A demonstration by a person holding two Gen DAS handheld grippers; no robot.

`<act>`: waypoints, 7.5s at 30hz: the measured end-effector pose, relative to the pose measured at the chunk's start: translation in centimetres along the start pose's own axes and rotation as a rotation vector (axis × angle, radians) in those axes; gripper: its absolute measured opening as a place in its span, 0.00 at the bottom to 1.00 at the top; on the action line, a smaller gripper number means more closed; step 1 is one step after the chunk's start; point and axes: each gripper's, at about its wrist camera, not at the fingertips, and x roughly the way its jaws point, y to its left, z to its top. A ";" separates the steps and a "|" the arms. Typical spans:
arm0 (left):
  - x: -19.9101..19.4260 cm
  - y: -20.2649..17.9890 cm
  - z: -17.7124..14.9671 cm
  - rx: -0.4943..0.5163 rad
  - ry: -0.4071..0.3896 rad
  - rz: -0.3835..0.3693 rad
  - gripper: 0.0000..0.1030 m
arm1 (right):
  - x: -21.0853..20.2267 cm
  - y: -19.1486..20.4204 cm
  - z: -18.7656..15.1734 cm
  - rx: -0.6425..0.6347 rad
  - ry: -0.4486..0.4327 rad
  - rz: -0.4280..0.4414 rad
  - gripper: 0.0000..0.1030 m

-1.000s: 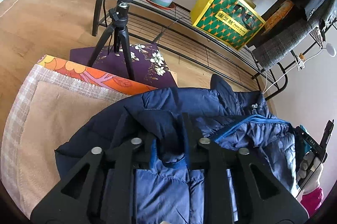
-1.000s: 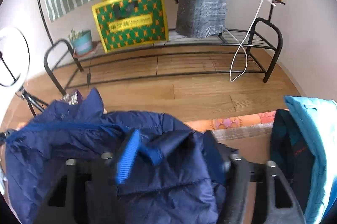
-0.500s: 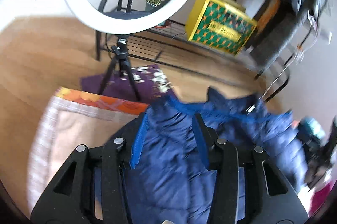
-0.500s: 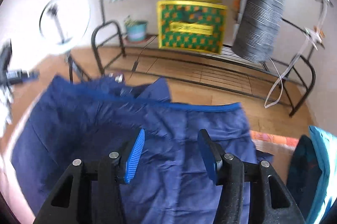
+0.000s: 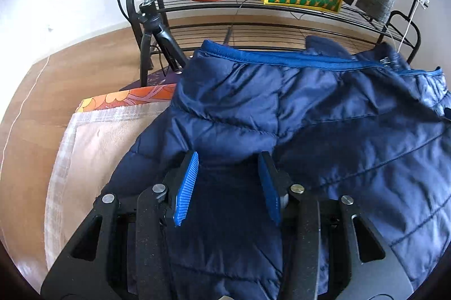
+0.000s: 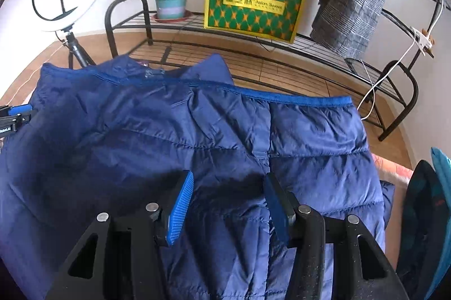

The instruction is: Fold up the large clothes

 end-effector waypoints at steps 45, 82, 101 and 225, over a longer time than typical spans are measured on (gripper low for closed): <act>-15.0 -18.5 -8.8 0.275 -0.090 -0.248 0.49 | -20.0 -6.0 -18.2 0.314 -0.018 0.129 0.71; -4.3 -19.0 -2.6 0.206 -0.087 -0.021 0.51 | -15.8 -8.0 -18.8 0.457 -0.082 0.095 0.07; -7.6 -19.5 -4.3 0.242 -0.118 -0.061 0.51 | -13.4 -9.9 -19.7 0.575 -0.014 0.123 0.68; -17.4 5.6 -7.6 -0.031 -0.163 -0.128 0.65 | -4.2 16.5 2.7 -0.152 -0.115 0.346 0.33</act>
